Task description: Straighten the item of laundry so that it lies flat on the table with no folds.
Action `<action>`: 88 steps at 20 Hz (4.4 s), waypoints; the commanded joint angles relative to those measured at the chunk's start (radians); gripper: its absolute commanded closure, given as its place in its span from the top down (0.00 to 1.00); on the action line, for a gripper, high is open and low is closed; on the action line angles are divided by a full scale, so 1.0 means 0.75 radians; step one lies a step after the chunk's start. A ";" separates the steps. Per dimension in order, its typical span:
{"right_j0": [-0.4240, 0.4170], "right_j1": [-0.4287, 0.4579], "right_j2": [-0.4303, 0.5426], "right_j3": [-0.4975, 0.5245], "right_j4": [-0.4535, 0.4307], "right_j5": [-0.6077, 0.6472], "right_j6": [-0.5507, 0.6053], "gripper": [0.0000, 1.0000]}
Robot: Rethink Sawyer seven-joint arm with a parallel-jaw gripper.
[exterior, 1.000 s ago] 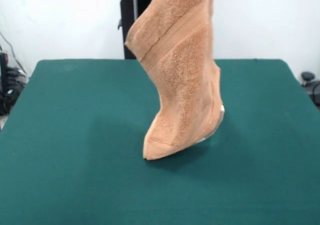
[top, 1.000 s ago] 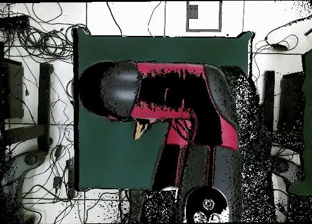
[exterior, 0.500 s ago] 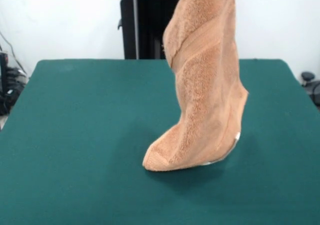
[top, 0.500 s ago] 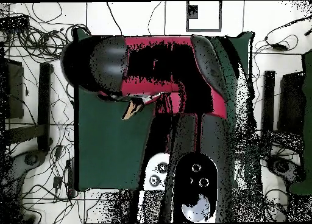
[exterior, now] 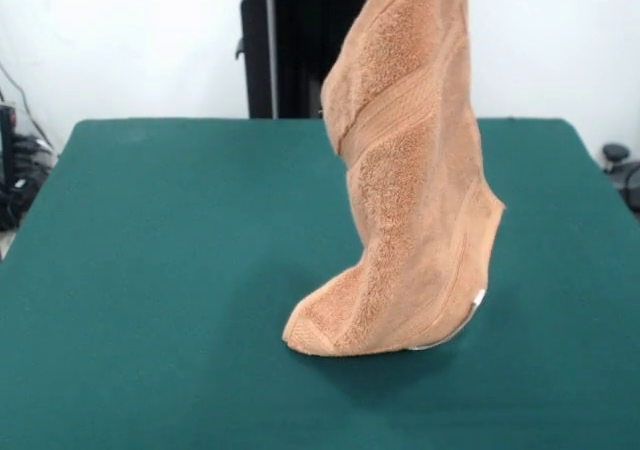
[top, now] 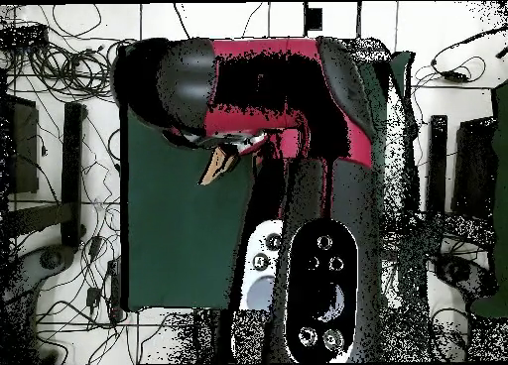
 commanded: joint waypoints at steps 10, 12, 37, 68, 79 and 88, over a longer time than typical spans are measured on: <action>-0.053 -0.019 0.199 -0.200 -0.048 0.411 -0.529 0.00; -0.071 -0.001 0.219 -0.267 -0.065 0.441 -0.586 0.00; -0.193 0.044 0.268 -0.267 -0.075 0.212 -0.865 0.00; -0.014 -0.084 0.144 0.106 -0.014 -0.053 -0.315 0.00; 0.027 -0.121 0.097 0.184 0.028 -0.094 -0.305 0.00; 0.040 -0.148 0.066 0.280 0.039 -0.193 -0.303 0.00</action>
